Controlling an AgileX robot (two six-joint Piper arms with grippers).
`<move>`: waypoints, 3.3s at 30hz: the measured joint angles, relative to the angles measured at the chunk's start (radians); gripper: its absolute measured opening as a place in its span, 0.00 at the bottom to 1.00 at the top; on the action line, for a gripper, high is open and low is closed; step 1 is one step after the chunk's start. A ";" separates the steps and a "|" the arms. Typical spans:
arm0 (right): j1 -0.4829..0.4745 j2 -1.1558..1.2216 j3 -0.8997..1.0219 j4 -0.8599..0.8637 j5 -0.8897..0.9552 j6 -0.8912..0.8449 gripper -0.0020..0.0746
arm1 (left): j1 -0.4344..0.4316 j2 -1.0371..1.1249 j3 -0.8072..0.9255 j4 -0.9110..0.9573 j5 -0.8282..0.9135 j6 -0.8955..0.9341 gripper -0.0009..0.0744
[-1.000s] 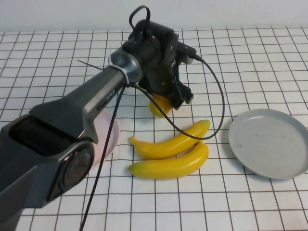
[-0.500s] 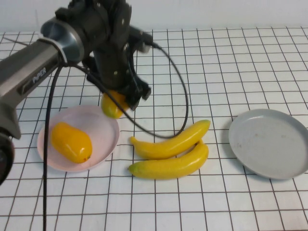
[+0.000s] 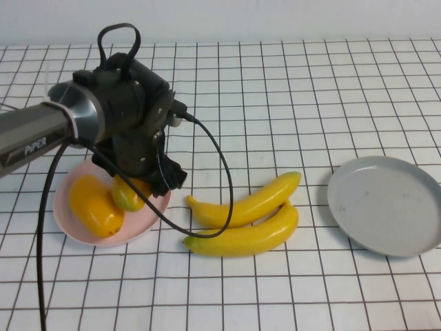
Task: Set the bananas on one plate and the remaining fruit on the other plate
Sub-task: Put one type of fruit in the left plate, then put another type of fruit in the right plate
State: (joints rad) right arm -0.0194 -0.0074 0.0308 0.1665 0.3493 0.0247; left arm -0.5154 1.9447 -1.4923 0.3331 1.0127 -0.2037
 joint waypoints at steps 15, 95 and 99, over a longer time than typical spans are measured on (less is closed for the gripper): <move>0.000 0.000 0.000 0.000 0.000 0.000 0.01 | 0.000 -0.002 0.009 0.020 -0.010 -0.058 0.76; 0.000 0.000 0.000 0.000 0.000 0.000 0.01 | -0.252 -1.621 1.188 0.453 -0.503 -0.847 0.01; 0.000 0.000 0.000 0.000 0.000 0.000 0.00 | -0.103 -1.696 1.222 0.320 -0.614 -0.625 0.01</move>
State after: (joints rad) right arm -0.0194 -0.0074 0.0308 0.1665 0.3493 0.0247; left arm -0.6188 0.2488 -0.2702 0.6530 0.3986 -0.8285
